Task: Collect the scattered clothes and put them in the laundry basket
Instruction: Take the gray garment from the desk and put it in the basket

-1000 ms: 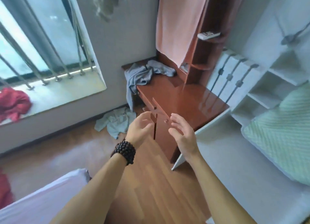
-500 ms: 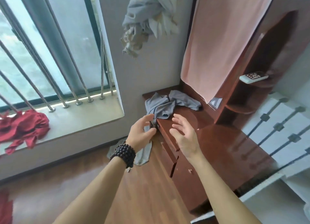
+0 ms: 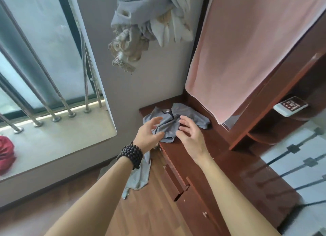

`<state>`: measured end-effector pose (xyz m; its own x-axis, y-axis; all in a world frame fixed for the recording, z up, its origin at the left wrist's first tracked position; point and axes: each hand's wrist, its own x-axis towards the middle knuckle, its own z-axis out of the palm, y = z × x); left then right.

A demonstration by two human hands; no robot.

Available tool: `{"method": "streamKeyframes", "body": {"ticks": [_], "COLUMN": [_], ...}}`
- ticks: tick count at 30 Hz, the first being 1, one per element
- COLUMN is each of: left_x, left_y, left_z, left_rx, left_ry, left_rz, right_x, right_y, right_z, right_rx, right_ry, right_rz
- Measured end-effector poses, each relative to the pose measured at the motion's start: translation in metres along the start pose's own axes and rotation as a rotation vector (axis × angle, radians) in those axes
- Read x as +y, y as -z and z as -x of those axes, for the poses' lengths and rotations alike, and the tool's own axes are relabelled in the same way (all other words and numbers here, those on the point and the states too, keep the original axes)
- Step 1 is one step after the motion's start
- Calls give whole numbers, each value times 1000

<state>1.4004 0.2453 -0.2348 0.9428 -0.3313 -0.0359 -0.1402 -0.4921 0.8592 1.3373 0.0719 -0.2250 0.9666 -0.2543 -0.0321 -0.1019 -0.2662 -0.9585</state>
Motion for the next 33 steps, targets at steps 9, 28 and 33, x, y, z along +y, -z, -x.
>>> {"method": "streamKeyframes", "body": {"ticks": [9, 28, 33], "left_x": [-30, -184, -221], "left_y": [-10, -141, -172], "left_z": [-99, -342, -375], "left_rx": [-70, -219, -407], "left_ry": [50, 333, 495], "left_rz": [-45, -482, -640], "right_x": [40, 222, 280], "right_y": [4, 9, -3], "right_z": [-95, -374, -422], "right_rx": [4, -292, -502], "right_ry": [-97, -232, -332], "right_rz": [63, 646, 918]}}
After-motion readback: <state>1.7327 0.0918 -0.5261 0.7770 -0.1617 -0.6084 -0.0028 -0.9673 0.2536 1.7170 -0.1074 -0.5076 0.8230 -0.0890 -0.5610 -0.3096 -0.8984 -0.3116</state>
